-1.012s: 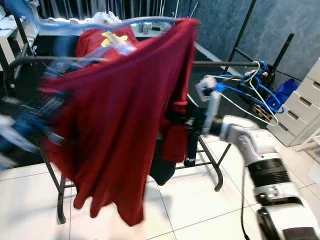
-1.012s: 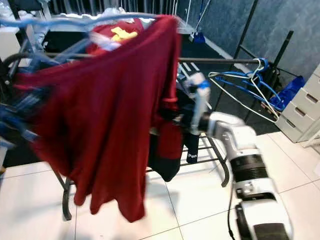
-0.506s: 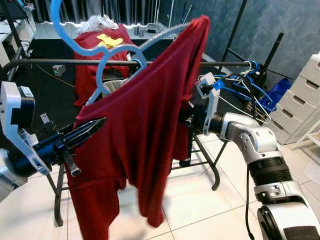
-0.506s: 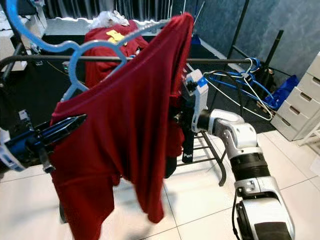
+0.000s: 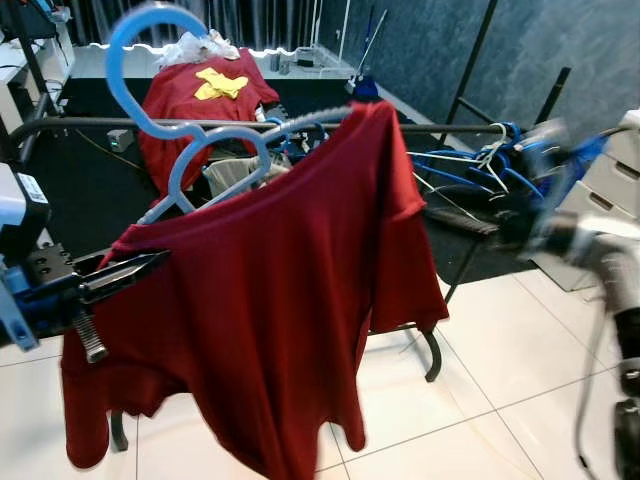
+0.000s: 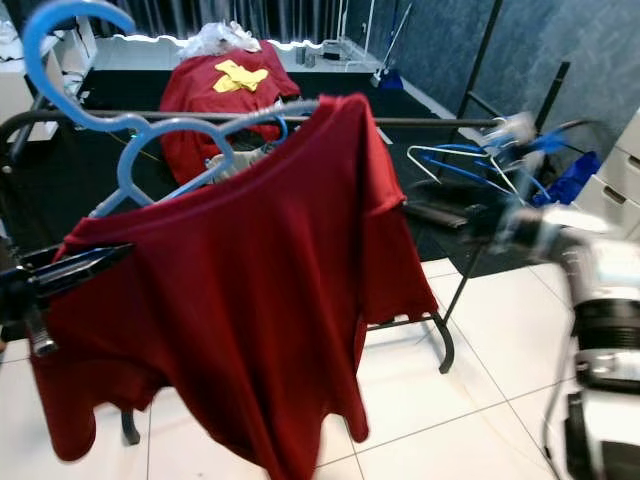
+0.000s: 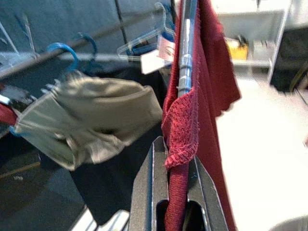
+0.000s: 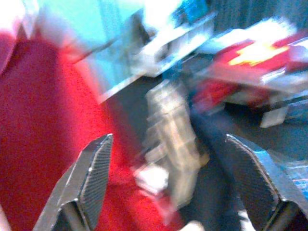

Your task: Hang hanger

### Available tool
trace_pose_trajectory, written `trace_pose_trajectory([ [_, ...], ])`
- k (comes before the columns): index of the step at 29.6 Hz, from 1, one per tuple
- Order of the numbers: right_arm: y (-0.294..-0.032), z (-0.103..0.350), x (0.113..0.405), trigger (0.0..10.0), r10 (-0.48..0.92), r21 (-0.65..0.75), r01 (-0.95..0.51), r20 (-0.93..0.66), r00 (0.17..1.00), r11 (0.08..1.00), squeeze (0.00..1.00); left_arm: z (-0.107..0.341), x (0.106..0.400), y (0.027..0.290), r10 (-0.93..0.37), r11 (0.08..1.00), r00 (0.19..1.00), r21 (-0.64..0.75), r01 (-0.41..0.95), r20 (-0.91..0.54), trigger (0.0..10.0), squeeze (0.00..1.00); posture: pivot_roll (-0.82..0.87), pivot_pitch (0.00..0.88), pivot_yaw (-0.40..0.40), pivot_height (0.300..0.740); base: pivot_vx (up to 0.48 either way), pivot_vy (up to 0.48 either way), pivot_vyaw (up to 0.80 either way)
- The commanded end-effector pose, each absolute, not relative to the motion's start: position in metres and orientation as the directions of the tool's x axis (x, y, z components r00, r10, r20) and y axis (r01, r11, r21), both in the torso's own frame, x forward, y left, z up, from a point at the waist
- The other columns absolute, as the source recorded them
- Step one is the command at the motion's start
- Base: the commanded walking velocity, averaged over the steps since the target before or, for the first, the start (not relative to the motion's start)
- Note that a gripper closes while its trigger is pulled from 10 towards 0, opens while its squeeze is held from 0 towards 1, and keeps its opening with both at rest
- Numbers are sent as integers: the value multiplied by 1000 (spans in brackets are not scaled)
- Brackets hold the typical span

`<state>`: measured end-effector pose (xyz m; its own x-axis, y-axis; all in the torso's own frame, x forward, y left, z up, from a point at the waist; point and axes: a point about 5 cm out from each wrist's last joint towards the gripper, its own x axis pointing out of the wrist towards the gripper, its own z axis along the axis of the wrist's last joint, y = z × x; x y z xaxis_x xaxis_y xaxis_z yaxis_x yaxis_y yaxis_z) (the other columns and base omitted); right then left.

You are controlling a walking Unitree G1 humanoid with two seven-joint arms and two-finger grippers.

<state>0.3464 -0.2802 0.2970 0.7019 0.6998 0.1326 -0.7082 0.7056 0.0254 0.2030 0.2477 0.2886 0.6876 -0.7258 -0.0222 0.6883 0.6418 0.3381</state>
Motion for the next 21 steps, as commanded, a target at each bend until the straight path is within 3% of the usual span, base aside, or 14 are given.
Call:
trace_pose_trajectory([
  [1, -289, 299, 346, 10000, 659, 21, -670, 152, 736, 743, 1000, 295, 201, 247, -734, 620, 678, 377, 688, -29, 10000, 0, -41, 0, -99, 740, 0, 0, 0],
  [3, -303, 317, 345, 10000, 568, 41, -597, 259, 781, 801, 1000, 291, 201, 247, -744, 592, 664, 383, 709, -78, 10000, 0, -42, 0, -96, 740, 0, 0, 0],
  [8, -300, 336, 340, 10000, 598, 42, -651, 354, 719, 758, 1000, 287, 200, 244, -761, 552, 635, 382, 741, -130, 10000, 0, -39, 0, -97, 740, 0, 0, 0],
  [9, -286, 336, 337, 10000, 693, 0, -731, 320, 647, 682, 1000, 284, 200, 241, -774, 526, 614, 382, 760, -155, 10000, 0, -38, 0, -95, 740, 0, 0, 0],
  [10, -266, 330, 330, 10000, 823, -49, -839, 233, 518, 542, 1000, 282, 201, 236, -791, 493, 585, 380, 783, -180, 10000, 0, -37, 0, -94, 740, 0, 0, 0],
  [12, -266, 330, 330, 10000, 823, -49, -839, 233, 518, 542, 1000, 282, 201, 236, -791, 493, 585, 380, 783, -180, 10000, 0, -37, 0, -94, 740, 0, 0, 0],
  [14, -241, 316, 318, 10000, 952, -55, -952, 66, 298, 301, 1000, 282, 200, 228, -822, 424, 526, 379, 822, -221, 10000, 0, -28, 0, -94, 740, 0, 0, 0],
  [16, -241, 316, 318, 10000, 952, -55, -952, 66, 298, 301, 1000, 282, 200, 228, -822, 424, 526, 379, 822, -221, 10000, 0, -28, 0, -94, 740, 0, 0, 0],
  [17, -229, 310, 316, 10000, 979, -56, -977, -10, 206, 205, 725, 283, 201, 224, -837, 385, 492, 381, 840, -238, 10000, 0, -25, 0, -94, 740, 0, 0, 0],
  [18, -222, 308, 315, 10000, 985, -65, -986, -63, 158, 154, 0, 284, 201, 220, -850, 350, 462, 383, 855, -255, 10000, 0, -24, 0, -94, 740, 0, 0, 0],
  [21, -210, 306, 318, 10000, 981, -96, -992, -164, 101, 86, 0, 286, 202, 212, -871, 282, 404, 390, 877, -278, 10000, 0, -27, 0, -94, 740, 0, 0, 0],
])
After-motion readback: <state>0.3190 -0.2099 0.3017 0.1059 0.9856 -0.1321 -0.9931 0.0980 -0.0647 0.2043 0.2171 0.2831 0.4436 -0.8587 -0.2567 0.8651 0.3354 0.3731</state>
